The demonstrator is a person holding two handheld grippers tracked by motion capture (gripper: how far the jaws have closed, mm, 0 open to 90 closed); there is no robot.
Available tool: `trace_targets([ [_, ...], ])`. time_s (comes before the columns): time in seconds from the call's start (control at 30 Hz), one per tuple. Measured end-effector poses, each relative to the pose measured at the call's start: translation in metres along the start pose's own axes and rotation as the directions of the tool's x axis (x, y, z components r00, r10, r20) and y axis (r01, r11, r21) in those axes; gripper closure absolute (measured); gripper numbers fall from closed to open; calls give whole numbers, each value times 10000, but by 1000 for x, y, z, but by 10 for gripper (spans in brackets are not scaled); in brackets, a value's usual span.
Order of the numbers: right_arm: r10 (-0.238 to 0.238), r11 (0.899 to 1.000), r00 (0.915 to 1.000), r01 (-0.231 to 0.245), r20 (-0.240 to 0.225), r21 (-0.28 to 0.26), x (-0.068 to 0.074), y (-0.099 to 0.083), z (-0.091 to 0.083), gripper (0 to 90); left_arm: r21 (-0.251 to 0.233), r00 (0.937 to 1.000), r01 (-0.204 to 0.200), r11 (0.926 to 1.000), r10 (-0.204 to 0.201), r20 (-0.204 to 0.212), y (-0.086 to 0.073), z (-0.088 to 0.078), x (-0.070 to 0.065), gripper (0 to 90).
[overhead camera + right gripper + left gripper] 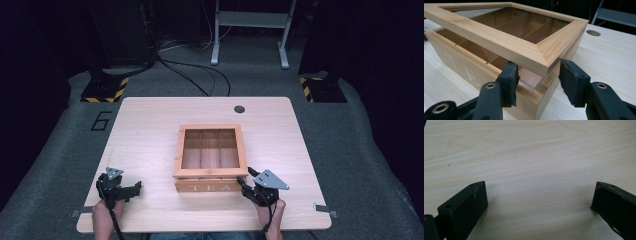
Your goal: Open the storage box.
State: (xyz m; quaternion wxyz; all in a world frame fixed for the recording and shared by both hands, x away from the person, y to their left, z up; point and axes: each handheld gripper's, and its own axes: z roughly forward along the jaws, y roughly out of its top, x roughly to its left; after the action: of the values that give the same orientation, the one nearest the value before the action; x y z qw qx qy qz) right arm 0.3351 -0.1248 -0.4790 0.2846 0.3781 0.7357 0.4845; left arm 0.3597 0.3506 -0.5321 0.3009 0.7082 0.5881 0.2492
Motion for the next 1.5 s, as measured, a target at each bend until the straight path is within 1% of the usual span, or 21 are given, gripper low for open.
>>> trace_targets([
  [0.17, -63, 9999, 9999, 64, 87, -148, -2, 5, 2, 495, -38, 10000, 3, 10000, -3, -31, 0, 0, 0, 2],
  [0.3, -52, 9995, 9996, 60, 264, -305, -2, 9, 5, 492, 9, 10000, -6, 10000, 6, 3, 0, 0, 0, 2],
  [0.47, -242, 9990, 9984, 261, 517, -361, -2, 14, 9, 484, -9, 10000, -2, 10000, 2, -6, 0, 0, 0, 2],
  [0.53, -286, 9982, 9983, 313, 517, -512, -3, 16, 9, 483, 9, 10000, -6, 10000, 6, 3, 0, 0, 0, 2],
  [0.57, -201, 9982, 9979, 235, 618, -549, -3, 17, 9, 485, 5, 10000, -2, 10000, 2, 1, 0, 0, 0, 2],
  [0.63, -260, 9976, 9977, 299, 632, -625, -3, 19, 10, 486, 6, 10000, -5, 10000, 5, 3, 0, 0, 0, 2],
  [0.7, -222, 9969, 9972, 274, 710, -739, -4, 21, 11, 488, 4, 10000, -1, 10000, 1, 1, 0, 0, 0, 2],
  [0.77, -299, 9960, 9969, 359, 729, -814, -5, 23, 11, 490, 4, 10000, -2, 10000, 2, 0, 0, 0, 0, 2],
  [0.87, -201, 9948, 9963, 283, 841, -974, -5, 26, 12, 493, 6, 10000, -3, 10000, 3, 2, 0, 0, 0, 2],
  [0.9, -247, 9946, 9965, 326, 800, -987, -6, 27, 13, 493, 9, 10000, -7, 10000, 7, 2, 0, 0, 0, 2],
  [0.93, -163, 9946, 9959, 252, 888, -1005, -6, 28, 13, 494, 6, 10000, -2, 10000, 2, 3, 0, 0, 0, 2],
  [1.07, -194, 9942, 9961, 283, 855, -1040, -8, 31, 15, 497, 16, 10000, -13, 10000, 13, 2, 0, 0, 0, 2],
  [1.17, -43, 9938, 9961, 141, 884, -1106, -8, 32, 16, 497, 13, 10000, -13, 10000, 13, 3, 0, 0, 0, 2],
  [1.43, -29, 9886, 9951, 177, 989, -1493, -10, 36, 21, 496, 3, 10000, 2, 10000, -2, 3, 0, 0, 0, 2],
  [1.5, 5, 9885, 9945, 153, 1044, -1503, -11, 38, 21, 516, 5, 10000, -2, 10000, 2, 2, 0, 0, 0, 2],
])
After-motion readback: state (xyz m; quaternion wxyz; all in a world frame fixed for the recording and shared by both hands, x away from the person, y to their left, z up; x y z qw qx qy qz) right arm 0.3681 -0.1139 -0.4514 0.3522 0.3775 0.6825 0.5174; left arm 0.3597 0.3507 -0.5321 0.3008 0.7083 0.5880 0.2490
